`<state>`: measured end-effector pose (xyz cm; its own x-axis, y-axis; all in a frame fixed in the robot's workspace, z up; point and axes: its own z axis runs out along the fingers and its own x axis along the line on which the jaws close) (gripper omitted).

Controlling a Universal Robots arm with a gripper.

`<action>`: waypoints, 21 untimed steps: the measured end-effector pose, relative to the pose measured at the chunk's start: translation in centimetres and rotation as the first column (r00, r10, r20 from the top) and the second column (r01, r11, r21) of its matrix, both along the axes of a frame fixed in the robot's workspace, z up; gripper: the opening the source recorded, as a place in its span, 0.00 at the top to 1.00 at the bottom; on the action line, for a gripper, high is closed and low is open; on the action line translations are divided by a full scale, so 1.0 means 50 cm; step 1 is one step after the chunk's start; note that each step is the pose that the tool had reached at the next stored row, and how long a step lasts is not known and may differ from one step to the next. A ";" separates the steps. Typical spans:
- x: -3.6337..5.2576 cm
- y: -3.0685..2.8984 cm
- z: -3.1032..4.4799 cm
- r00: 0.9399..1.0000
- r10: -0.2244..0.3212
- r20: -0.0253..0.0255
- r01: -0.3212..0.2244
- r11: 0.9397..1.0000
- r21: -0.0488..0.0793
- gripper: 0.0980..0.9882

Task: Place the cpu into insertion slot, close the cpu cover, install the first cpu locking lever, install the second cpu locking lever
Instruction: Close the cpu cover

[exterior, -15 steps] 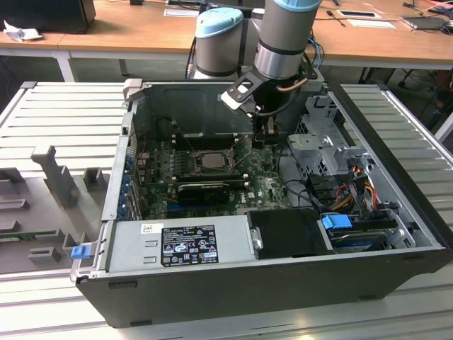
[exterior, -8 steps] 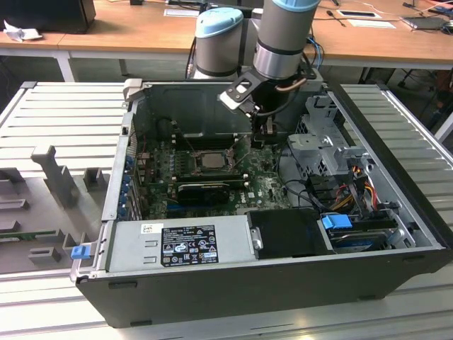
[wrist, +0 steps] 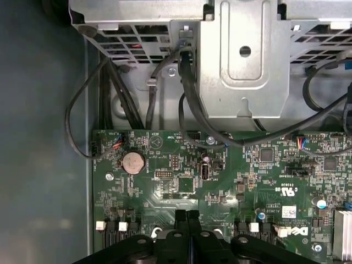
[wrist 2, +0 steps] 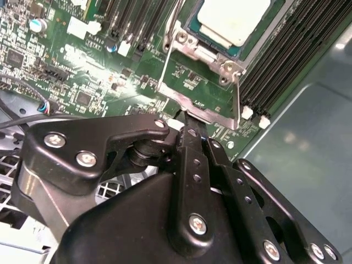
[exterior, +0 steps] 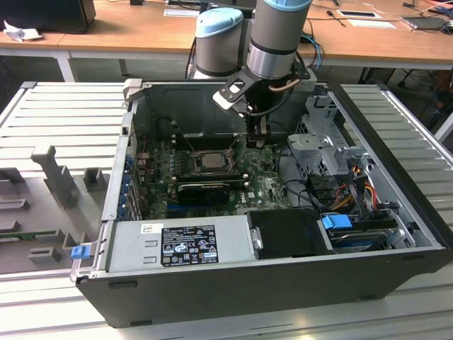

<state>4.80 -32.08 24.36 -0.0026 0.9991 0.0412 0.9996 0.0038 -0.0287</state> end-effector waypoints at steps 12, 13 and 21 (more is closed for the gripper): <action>-0.036 0.000 0.000 1.000 0.000 0.000 0.000 1.000 0.000 0.99; -0.038 0.000 0.000 1.000 0.000 0.000 0.000 1.000 0.000 0.99; -0.055 0.000 0.000 1.000 0.000 0.000 0.000 1.000 0.000 0.99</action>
